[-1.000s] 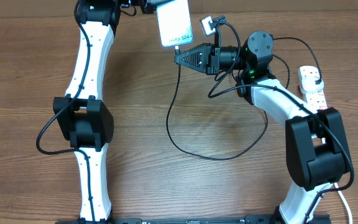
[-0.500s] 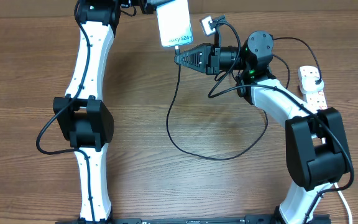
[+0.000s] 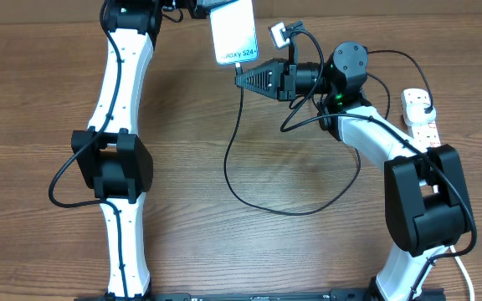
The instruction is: Plug charger to phone and switch on socket
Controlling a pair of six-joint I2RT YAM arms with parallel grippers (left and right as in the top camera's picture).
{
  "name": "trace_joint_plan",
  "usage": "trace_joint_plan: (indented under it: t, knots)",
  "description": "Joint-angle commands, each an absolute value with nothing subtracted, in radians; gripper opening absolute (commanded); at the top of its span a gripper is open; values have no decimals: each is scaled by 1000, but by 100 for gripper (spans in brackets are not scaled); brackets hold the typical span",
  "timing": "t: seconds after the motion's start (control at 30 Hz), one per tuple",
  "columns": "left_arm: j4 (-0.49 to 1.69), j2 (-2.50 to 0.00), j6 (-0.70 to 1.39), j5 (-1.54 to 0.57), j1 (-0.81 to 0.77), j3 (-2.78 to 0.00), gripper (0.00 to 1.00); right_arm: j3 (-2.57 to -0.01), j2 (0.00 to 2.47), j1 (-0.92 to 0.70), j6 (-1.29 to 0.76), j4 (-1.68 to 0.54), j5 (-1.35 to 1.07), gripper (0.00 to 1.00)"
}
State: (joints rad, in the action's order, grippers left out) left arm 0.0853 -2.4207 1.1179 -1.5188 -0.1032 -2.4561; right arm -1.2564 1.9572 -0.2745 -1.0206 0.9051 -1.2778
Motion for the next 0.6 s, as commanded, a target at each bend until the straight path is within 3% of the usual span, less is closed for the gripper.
trace_joint_plan:
  t: [0.0, 0.57]
  knots:
    - [81, -2415, 1096, -1571, -99, -2476, 4, -1277, 1958, -266, -1024, 912, -1265, 4]
    - [81, -2415, 1096, -1576, -100, -2476, 4, -1277, 1958, -266, -1048, 911, -1224, 4]
